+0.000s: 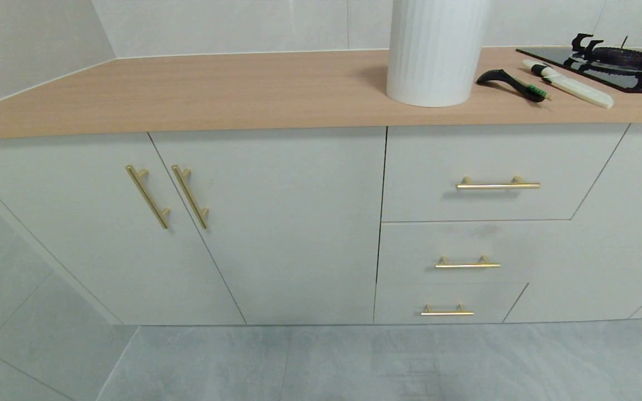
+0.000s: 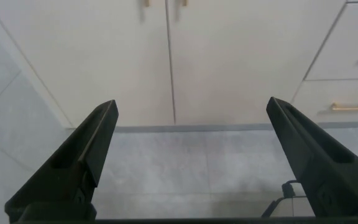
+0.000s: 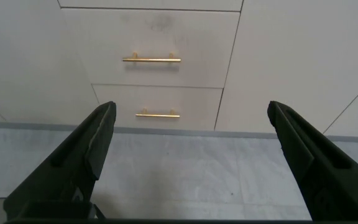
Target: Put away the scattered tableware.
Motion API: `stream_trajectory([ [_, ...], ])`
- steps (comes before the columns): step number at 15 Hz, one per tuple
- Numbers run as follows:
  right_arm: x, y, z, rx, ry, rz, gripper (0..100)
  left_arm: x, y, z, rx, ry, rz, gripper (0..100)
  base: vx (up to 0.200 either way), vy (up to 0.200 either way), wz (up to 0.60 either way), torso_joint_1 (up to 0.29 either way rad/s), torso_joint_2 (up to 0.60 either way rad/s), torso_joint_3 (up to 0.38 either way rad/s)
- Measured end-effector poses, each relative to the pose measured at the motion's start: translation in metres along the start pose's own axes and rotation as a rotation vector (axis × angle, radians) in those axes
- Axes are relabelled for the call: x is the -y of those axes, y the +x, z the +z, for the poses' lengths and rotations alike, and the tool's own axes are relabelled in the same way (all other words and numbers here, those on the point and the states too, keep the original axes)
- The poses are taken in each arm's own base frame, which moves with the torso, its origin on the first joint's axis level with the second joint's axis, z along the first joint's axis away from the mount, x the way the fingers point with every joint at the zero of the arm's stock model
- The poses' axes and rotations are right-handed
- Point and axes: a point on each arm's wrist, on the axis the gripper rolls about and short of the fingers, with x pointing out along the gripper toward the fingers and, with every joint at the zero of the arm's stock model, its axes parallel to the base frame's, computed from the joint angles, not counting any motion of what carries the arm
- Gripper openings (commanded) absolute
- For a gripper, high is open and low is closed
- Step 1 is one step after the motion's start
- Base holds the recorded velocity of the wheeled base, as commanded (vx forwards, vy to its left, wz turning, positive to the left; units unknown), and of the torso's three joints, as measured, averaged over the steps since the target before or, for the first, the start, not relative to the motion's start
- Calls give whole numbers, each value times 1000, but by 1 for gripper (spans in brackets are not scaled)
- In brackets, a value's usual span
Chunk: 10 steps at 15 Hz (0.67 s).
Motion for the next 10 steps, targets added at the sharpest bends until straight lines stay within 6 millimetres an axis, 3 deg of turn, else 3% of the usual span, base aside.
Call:
stream_trajectory([
  [3, 0, 0, 0, 0, 0, 0, 100, 0, 0, 0, -1, -1, 1, 100, 0, 0, 0, 0, 0, 0],
  [9, 0, 0, 0, 0, 0, -1, 100, 0, 0, 0, -1, -2, 0, 100, 200, 0, 0, 5, 1, 1],
  [10, 0, 0, 0, 0, 0, -1, 100, 0, 0, 0, -1, -2, 1, 100, 0, 0, 0, 0, 0, 0],
])
